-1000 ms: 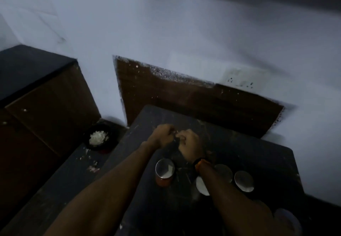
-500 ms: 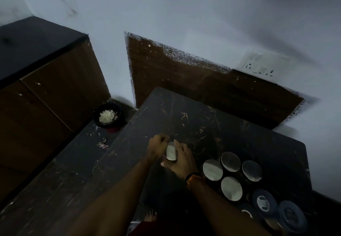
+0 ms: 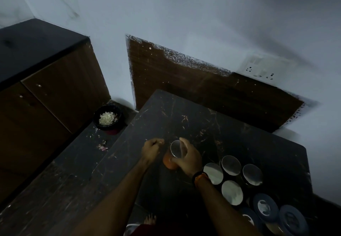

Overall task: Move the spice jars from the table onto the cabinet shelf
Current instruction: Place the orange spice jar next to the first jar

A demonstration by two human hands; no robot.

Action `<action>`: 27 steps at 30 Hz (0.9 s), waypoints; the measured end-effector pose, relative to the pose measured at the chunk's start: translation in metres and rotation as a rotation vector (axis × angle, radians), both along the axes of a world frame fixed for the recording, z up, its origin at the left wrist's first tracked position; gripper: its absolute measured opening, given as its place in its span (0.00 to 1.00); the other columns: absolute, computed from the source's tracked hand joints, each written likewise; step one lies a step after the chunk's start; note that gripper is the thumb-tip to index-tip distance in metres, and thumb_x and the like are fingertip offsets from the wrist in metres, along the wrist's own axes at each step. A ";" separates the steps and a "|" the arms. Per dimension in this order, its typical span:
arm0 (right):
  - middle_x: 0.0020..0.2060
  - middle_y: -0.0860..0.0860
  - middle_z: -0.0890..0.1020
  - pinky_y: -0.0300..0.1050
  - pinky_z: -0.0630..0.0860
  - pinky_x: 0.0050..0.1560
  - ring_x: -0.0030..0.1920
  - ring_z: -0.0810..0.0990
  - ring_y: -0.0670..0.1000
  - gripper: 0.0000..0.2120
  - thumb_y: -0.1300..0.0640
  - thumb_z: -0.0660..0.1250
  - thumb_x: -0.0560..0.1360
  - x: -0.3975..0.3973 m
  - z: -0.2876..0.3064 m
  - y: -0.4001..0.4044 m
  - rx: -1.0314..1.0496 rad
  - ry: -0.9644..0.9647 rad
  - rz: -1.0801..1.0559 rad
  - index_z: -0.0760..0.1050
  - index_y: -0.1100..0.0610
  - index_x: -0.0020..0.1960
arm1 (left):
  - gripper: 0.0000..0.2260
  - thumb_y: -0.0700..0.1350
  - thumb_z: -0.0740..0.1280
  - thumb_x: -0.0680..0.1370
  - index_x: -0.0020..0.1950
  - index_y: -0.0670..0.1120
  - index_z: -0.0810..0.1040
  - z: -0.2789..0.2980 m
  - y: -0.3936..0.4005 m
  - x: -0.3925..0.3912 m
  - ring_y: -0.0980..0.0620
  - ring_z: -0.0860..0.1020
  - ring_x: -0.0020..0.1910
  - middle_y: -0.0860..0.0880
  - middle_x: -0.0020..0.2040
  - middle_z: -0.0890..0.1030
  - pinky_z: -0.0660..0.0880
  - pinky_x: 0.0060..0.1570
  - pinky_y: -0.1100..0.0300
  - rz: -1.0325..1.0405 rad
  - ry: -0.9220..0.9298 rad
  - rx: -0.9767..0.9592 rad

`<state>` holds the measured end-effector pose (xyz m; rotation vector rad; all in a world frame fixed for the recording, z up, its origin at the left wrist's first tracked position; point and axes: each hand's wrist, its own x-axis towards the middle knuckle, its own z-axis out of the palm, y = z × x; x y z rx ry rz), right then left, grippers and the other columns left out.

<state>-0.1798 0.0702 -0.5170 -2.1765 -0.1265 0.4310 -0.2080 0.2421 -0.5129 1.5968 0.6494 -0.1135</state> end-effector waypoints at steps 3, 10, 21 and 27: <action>0.71 0.45 0.72 0.45 0.70 0.65 0.69 0.70 0.46 0.43 0.55 0.80 0.64 0.011 0.033 -0.010 0.113 0.009 0.039 0.65 0.43 0.74 | 0.09 0.45 0.59 0.84 0.57 0.49 0.80 -0.001 -0.003 -0.007 0.49 0.79 0.57 0.44 0.63 0.80 0.77 0.51 0.54 0.065 0.058 -0.226; 0.71 0.45 0.71 0.56 0.71 0.68 0.70 0.70 0.50 0.47 0.48 0.77 0.57 0.029 0.111 -0.033 0.438 0.053 0.129 0.66 0.48 0.75 | 0.26 0.63 0.62 0.78 0.69 0.48 0.70 0.027 -0.027 -0.003 0.33 0.80 0.59 0.32 0.69 0.72 0.79 0.56 0.40 0.028 0.168 -1.226; 0.72 0.56 0.71 0.61 0.72 0.68 0.69 0.74 0.60 0.41 0.54 0.74 0.67 0.054 0.144 -0.067 0.823 0.056 -0.008 0.61 0.43 0.77 | 0.44 0.47 0.83 0.63 0.75 0.48 0.67 0.088 -0.062 0.020 0.32 0.75 0.68 0.33 0.73 0.69 0.77 0.61 0.39 -0.159 -0.229 -1.194; 0.74 0.57 0.66 0.62 0.75 0.64 0.64 0.77 0.57 0.42 0.43 0.73 0.70 0.063 0.151 -0.068 0.738 -0.029 -0.213 0.54 0.35 0.77 | 0.34 0.38 0.79 0.66 0.71 0.50 0.75 0.108 -0.083 0.029 0.38 0.74 0.69 0.42 0.72 0.70 0.78 0.61 0.42 -0.178 -0.464 -0.811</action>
